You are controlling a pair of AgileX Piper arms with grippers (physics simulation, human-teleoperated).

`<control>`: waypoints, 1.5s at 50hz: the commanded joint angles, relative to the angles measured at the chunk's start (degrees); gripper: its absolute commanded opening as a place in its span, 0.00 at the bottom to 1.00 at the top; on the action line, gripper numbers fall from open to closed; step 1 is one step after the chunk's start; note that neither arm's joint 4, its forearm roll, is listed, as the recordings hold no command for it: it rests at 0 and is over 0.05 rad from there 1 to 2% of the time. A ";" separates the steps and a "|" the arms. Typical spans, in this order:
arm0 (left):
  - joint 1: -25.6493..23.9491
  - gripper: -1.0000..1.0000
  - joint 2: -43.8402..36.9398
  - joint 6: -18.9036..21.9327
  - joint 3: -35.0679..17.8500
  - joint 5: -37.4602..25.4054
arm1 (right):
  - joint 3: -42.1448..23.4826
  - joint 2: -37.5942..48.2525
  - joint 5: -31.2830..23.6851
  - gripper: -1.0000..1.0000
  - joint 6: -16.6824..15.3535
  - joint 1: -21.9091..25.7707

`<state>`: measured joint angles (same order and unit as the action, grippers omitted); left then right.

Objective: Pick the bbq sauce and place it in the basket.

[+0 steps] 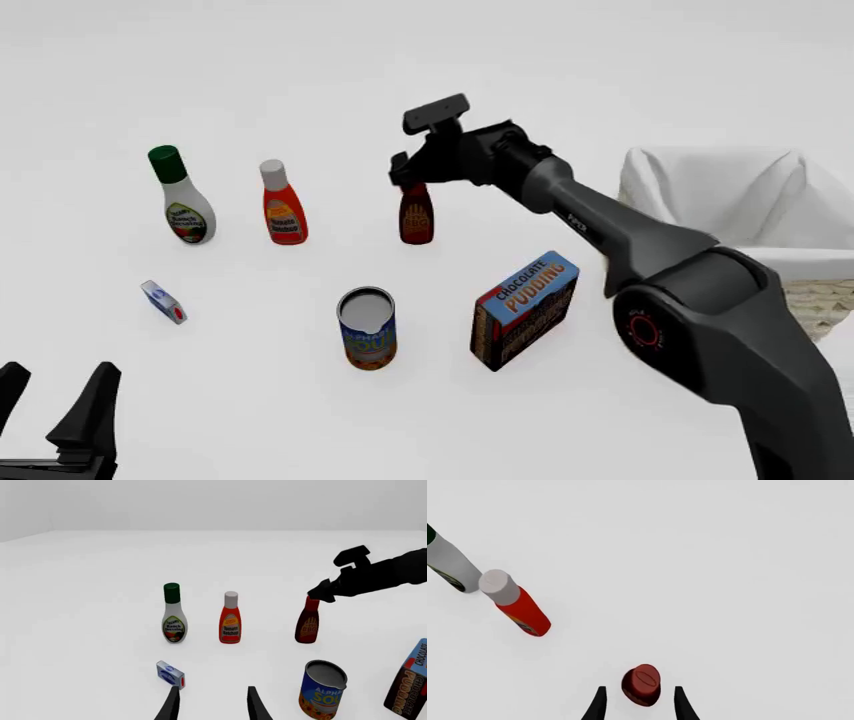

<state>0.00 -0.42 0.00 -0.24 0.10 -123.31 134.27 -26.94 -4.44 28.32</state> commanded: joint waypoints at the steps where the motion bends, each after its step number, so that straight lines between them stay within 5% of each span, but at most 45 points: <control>1: 0.00 1.00 0.00 0.00 0.00 0.00 | -2.58 2.57 -0.40 1.00 0.00 0.31; 44: 0.00 1.00 0.00 0.00 0.00 0.00 | -9.88 9.18 -3.10 1.00 -0.24 -0.17; 75: 0.00 1.00 0.00 0.00 0.00 0.00 | -23.30 18.43 -10.81 1.00 -0.22 -0.48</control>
<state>0.00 -0.42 0.00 -0.24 0.10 -142.65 150.06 -35.44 -4.71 27.58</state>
